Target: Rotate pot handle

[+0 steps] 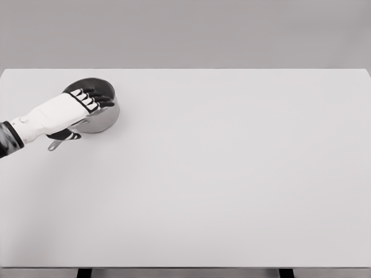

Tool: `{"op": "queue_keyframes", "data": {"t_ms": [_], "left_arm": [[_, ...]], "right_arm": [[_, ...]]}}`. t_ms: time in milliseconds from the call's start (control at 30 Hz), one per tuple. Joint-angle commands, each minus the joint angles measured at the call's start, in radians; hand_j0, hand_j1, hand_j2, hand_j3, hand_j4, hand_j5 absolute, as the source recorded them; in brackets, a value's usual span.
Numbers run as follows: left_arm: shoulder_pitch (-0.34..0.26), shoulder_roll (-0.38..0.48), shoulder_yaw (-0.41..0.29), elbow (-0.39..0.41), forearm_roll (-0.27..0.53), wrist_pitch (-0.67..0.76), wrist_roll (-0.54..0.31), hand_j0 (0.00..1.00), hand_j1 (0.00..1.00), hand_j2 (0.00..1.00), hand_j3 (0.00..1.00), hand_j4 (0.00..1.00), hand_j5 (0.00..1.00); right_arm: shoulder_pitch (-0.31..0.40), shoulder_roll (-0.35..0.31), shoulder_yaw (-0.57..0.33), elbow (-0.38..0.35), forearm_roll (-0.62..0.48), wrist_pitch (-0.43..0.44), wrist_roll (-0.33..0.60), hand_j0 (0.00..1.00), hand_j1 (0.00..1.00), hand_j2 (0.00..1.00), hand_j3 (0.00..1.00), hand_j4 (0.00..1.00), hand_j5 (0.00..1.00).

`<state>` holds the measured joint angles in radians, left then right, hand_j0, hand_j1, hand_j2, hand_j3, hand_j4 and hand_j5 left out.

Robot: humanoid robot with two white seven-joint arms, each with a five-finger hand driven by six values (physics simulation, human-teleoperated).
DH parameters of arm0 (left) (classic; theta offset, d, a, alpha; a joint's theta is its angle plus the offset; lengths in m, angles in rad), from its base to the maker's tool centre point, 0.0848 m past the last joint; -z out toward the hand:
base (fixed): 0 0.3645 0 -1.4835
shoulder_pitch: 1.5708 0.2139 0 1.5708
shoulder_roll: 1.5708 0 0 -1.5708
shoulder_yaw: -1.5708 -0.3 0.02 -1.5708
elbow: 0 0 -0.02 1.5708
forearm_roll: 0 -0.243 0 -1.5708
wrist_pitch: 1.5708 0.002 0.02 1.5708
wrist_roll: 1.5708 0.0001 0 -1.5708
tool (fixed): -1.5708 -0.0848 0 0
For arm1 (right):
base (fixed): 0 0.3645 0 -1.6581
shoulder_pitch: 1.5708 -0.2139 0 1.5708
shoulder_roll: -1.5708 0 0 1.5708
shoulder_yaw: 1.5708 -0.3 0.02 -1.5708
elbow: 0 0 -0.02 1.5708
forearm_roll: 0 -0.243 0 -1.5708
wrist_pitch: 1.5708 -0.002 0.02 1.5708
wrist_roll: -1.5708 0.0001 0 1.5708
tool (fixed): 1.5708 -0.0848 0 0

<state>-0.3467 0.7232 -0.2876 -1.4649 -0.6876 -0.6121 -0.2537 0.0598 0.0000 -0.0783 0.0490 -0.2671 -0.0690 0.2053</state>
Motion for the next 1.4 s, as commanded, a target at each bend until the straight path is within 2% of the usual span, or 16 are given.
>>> {"op": "queue_keyframes", "data": {"t_ms": [0, 333, 467, 900, 1367], "left_arm": [[-0.002, 0.001, 0.002, 0.0, 0.003, 0.001, 0.001, 1.0, 1.0, 1.0, 1.0, 1.0, 1.0], [0.006, 0.002, 0.008, 0.001, 0.002, 0.001, 0.001, 1.0, 1.0, 1.0, 1.0, 1.0, 1.0], [0.006, 0.002, 0.024, 0.001, -0.027, 0.001, -0.001, 1.0, 1.0, 1.0, 1.0, 1.0, 1.0], [0.04, 0.009, 0.042, -0.054, -0.018, 0.001, -0.001, 1.0, 1.0, 1.0, 1.0, 1.0, 1.0], [0.054, 0.005, 0.044, -0.031, -0.029, 0.001, 0.001, 1.0, 1.0, 1.0, 1.0, 1.0, 1.0]], "right_arm": [[0.0, 0.0, 0.0, 0.0, 0.0, 0.0, 0.0, 1.0, 1.0, 1.0, 1.0, 1.0, 1.0], [0.0, 0.0, 0.0, 0.0, 0.0, 0.0, 0.0, 1.0, 1.0, 1.0, 1.0, 1.0, 1.0], [0.0, 0.0, 0.0, 0.0, 0.0, 0.0, 0.0, 1.0, 1.0, 1.0, 1.0, 1.0, 1.0], [0.0, 0.0, 0.0, 0.0, 0.0, 0.0, 0.0, 1.0, 1.0, 1.0, 1.0, 1.0, 1.0], [0.0, 0.0, 0.0, 0.0, 0.0, 0.0, 0.0, 1.0, 1.0, 1.0, 1.0, 1.0, 1.0]]}}
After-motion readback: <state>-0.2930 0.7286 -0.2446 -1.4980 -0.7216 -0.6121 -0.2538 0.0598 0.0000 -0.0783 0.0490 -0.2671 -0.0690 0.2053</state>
